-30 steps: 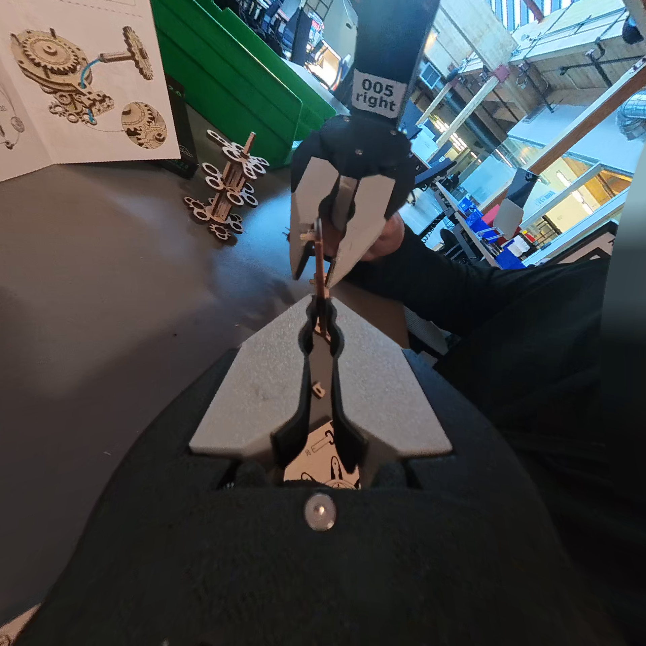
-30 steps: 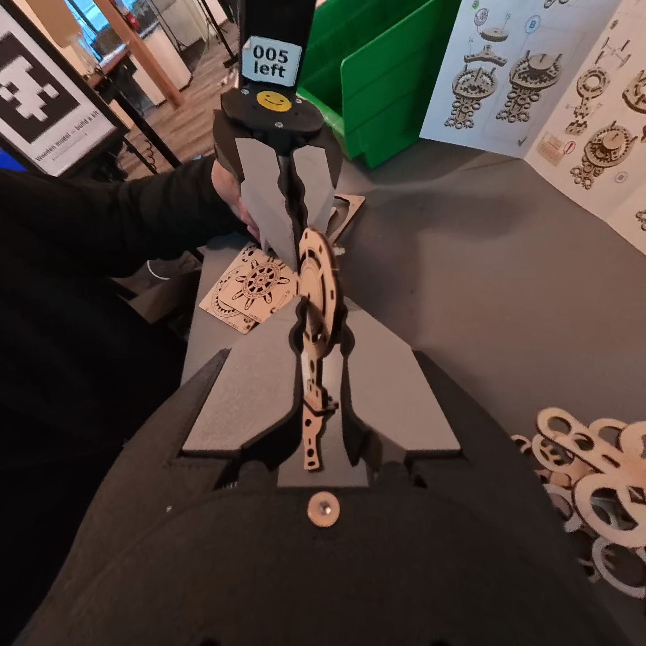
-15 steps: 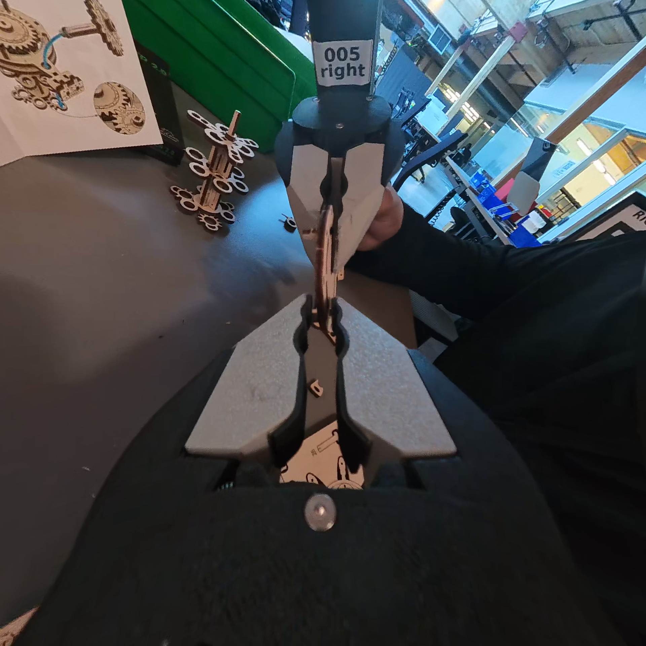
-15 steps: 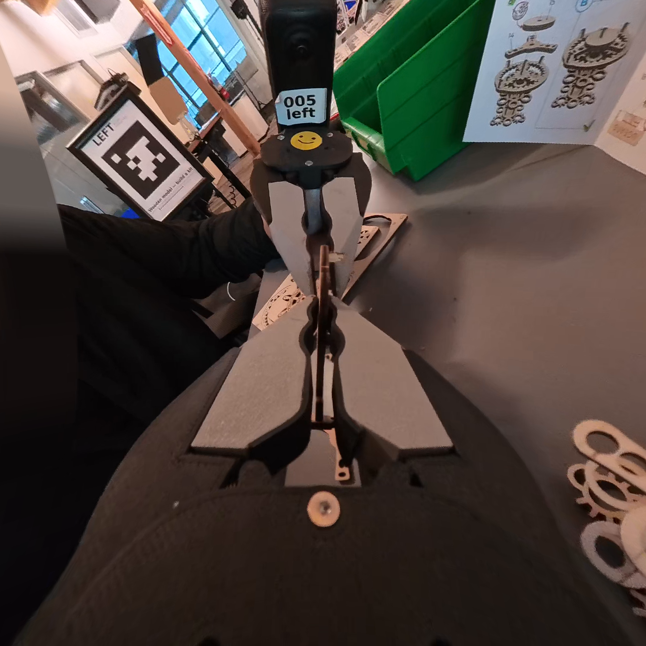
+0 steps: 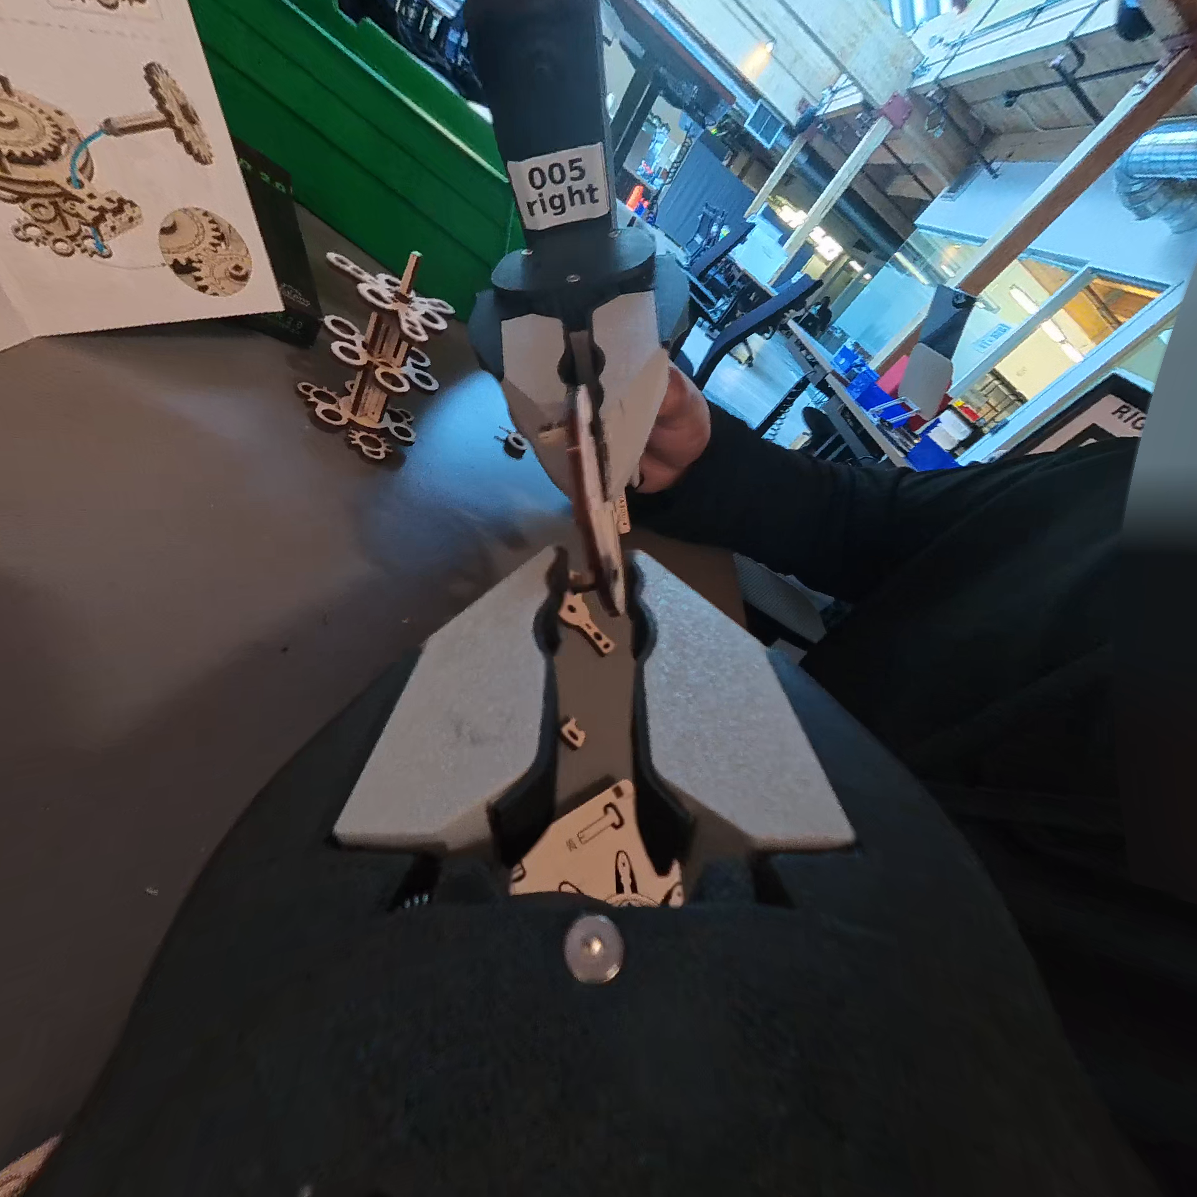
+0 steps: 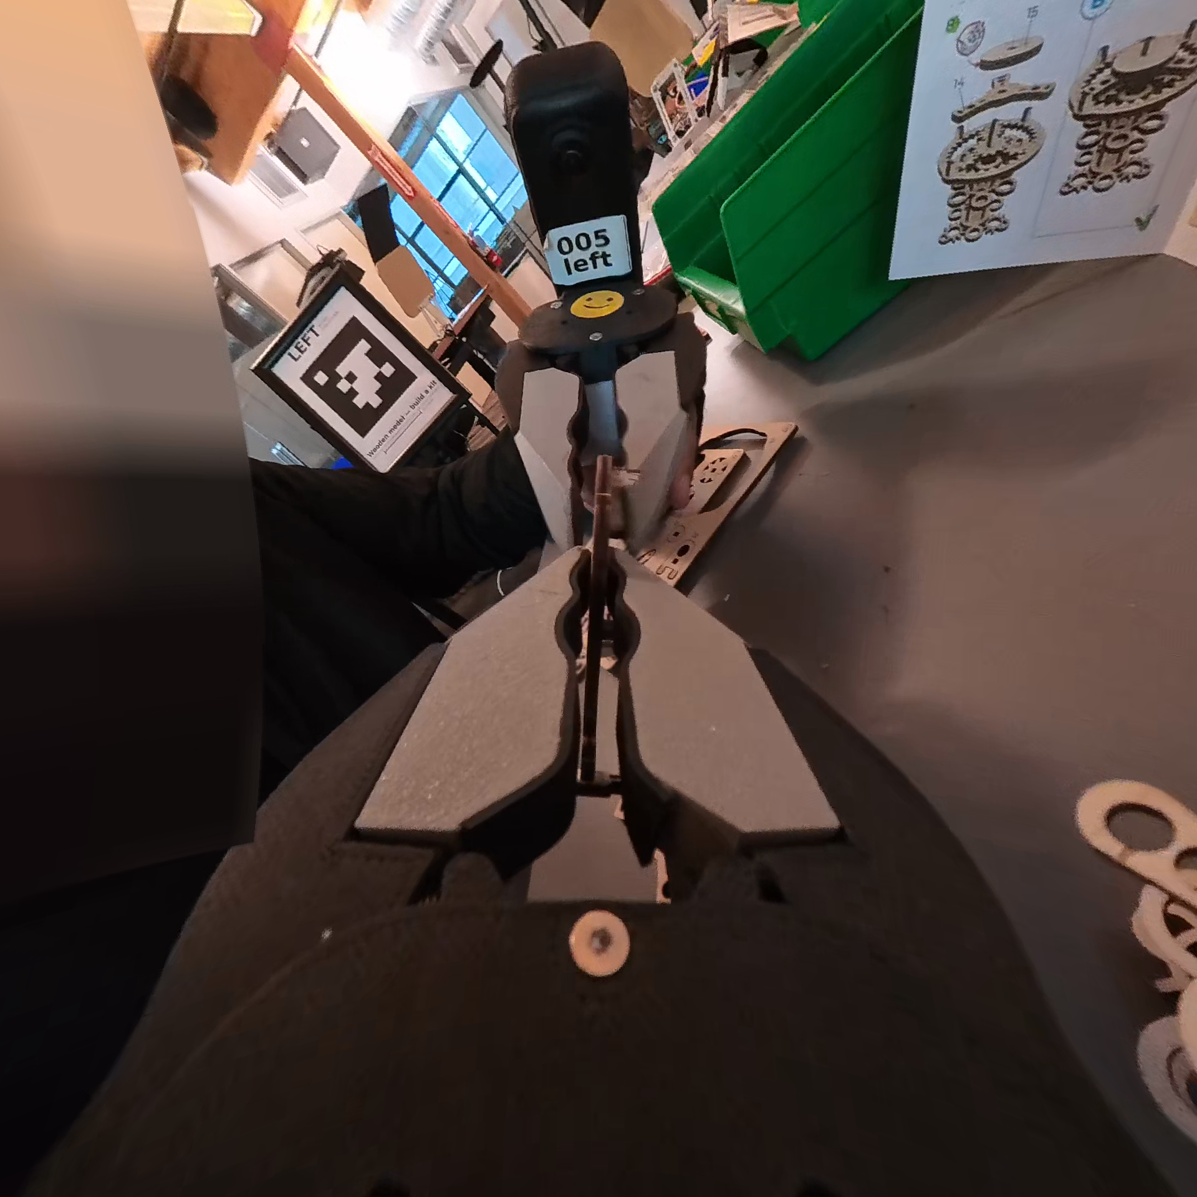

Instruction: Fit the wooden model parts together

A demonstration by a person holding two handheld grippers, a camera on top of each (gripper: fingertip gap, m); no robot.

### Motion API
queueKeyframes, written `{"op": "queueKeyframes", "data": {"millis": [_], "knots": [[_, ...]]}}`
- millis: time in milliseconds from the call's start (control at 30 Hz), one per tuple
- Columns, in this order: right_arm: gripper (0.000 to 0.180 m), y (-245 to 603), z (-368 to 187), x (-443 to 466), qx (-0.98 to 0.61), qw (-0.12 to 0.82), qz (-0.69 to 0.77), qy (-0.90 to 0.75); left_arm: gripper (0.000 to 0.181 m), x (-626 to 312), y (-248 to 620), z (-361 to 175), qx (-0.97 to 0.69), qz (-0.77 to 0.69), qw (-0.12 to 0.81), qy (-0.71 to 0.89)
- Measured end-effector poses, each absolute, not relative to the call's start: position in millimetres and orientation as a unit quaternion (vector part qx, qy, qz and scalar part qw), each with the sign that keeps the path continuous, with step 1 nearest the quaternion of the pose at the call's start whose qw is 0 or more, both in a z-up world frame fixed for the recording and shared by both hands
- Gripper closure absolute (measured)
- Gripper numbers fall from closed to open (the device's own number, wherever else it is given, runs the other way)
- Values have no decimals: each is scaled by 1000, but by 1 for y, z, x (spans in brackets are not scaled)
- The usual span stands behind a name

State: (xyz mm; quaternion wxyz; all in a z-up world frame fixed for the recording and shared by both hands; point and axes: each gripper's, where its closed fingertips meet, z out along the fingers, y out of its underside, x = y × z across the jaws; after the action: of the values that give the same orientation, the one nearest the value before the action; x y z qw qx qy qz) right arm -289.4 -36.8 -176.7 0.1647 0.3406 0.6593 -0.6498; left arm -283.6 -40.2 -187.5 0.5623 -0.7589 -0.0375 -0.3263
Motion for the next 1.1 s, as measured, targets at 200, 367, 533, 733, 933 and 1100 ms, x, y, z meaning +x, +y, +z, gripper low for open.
{"op": "queueKeyframes", "data": {"millis": [200, 367, 533, 733, 933, 1100], "knots": [[180, -23, -164, -296, 352, 154, -678, 626, 170, -283, -38, -194, -775, -300, 555, -25], [180, -22, -170, -303, 369, 133, -673, 627, 165, -280, -37, -190, -765, -313, 562, -27], [180, -24, -169, -302, 367, 153, -681, 615, 170, -280, -37, -187, -753, -334, 565, -38], [180, -36, -175, -298, 358, 157, -668, 634, 180, -282, -33, -189, -756, -326, 566, -50], [180, -35, -176, -299, 358, 128, -660, 648, 180, -283, -33, -190, -755, -330, 564, -55], [180, -36, -176, -298, 354, 104, -652, 662, 179, -285, -34, -188, -751, -331, 568, -57]]}}
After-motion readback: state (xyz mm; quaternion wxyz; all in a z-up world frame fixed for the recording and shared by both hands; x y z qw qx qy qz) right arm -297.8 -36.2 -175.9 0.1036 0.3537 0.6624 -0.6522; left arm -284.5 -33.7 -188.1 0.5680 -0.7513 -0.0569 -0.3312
